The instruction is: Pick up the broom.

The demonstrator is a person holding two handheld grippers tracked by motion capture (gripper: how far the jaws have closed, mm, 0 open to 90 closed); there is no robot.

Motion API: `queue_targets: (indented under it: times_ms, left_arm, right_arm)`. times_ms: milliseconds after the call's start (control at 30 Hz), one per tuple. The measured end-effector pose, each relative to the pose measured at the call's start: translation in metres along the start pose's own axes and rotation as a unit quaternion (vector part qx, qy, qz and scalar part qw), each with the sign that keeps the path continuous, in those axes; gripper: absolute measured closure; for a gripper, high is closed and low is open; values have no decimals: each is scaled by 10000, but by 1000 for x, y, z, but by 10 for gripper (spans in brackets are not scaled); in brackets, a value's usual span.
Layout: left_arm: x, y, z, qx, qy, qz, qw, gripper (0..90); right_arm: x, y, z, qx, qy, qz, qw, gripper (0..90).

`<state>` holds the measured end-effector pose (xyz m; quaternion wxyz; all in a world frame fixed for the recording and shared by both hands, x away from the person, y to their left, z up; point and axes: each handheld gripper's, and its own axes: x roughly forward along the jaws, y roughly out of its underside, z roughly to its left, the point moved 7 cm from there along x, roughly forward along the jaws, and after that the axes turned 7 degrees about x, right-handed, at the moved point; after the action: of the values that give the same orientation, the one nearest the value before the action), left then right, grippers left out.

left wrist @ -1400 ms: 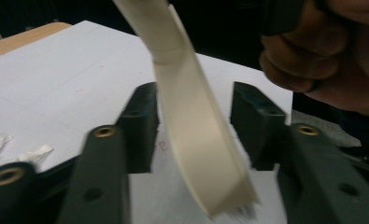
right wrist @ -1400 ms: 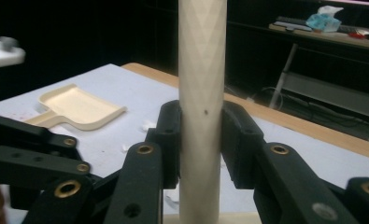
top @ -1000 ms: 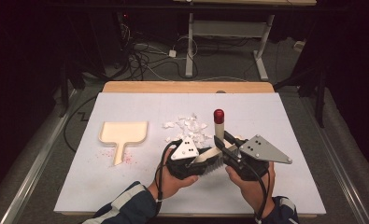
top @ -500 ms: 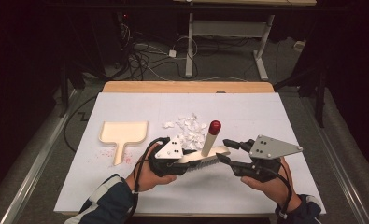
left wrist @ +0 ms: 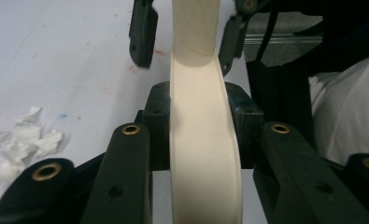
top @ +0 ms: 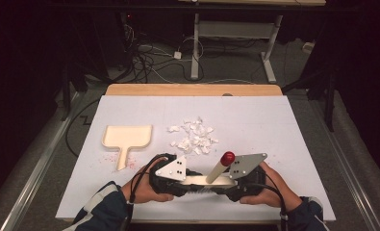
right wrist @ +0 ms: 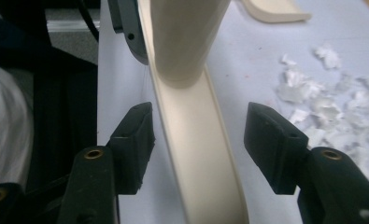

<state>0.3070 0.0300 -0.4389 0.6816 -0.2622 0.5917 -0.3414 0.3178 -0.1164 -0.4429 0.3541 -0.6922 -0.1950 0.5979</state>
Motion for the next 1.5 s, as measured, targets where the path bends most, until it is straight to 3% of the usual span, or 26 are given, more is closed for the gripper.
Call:
queue_targets:
  times_ms: [67,133,267,333,400,467,500,533,567,633,800,933,1067,1100,1133,1167,1200,1233,1267,1300,1367,1400,1433,1467,1500]
  left_arm:
    - [2,0,0,15,-3,28,10000,654]
    - [3,1,1,-32,7,-4,10000,654]
    - [3,1,1,-40,67,-87,9999,649]
    - [0,0,3,-136,96,-278,9995,627]
    - [-3,0,6,-171,18,-330,9993,613]
    - [-8,0,9,-252,-195,-408,9987,561]
    - [-11,0,12,-305,-348,-455,9979,499]
    - [-11,0,12,-305,-348,-455,9979,442]
    - [-16,1,18,-452,-684,-460,9956,403]
    - [-20,4,22,-570,-945,-426,9930,357]
    - [-32,15,30,-778,-1530,-310,9847,267]
    - [-46,24,34,-872,-1993,-323,9755,246]
    - [-59,35,36,-926,-2458,-240,9646,240]
    - [-59,35,36,-926,-2458,-240,9646,240]
    - [-64,43,35,-952,-2585,-155,9612,240]
    - [-67,46,35,-1016,-2620,-151,9596,240]
    - [-67,46,35,-1016,-2620,-151,9596,240]
    - [-69,50,35,-1058,-2690,-133,9572,240]
    - [-73,59,35,-1122,-2828,-50,9526,240]
    - [-75,63,35,-1149,-2893,17,9503,240]
    - [-77,68,34,-1165,-2922,85,9492,240]
    - [-78,78,33,-1202,-2993,255,9462,240]
    - [-78,78,33,-1202,-2993,255,9462,240]
    - [-80,88,31,-1240,-3096,405,9419,240]
    - [-81,93,30,-1261,-3131,498,9400,240]
  right_arm:
    - [4,2,1,-57,-173,32,9998,513]
    - [6,4,2,-68,-329,11,9994,614]
    - [6,6,3,-50,-524,-39,9986,644]
    - [6,6,3,-16,-603,-105,9981,668]
    - [5,3,3,-40,-610,-239,9978,675]
    - [4,1,2,-55,-483,-263,9985,678]
    - [3,1,1,-49,-386,-243,9989,678]
    - [3,1,-1,-64,-319,-243,9992,679]
    - [2,1,-3,-79,-302,-281,9991,678]
    - [0,3,-6,105,-175,-241,9995,678]
    - [-7,6,-15,125,131,-228,9996,678]
    - [-13,5,-25,304,367,-365,9982,678]
    - [-19,5,-33,522,619,-507,9954,677]
    - [-20,4,-35,596,632,-567,9946,678]
    - [-21,4,-37,657,649,-604,9939,678]
    - [-22,5,-39,668,686,-623,9935,678]
    - [-22,5,-39,668,686,-623,9935,678]
    - [-23,5,-42,719,833,-622,9920,678]
    - [-23,5,-44,743,904,-603,9913,678]
    - [-24,6,-46,783,986,-590,9903,678]
    - [-25,7,-49,856,1135,-576,9882,678]
    - [-25,7,-51,853,1172,-594,9877,678]
    - [-25,7,-51,853,1172,-594,9877,678]
    - [-27,7,-53,902,1249,-623,9861,678]
    - [-28,7,-54,918,1308,-618,9852,678]
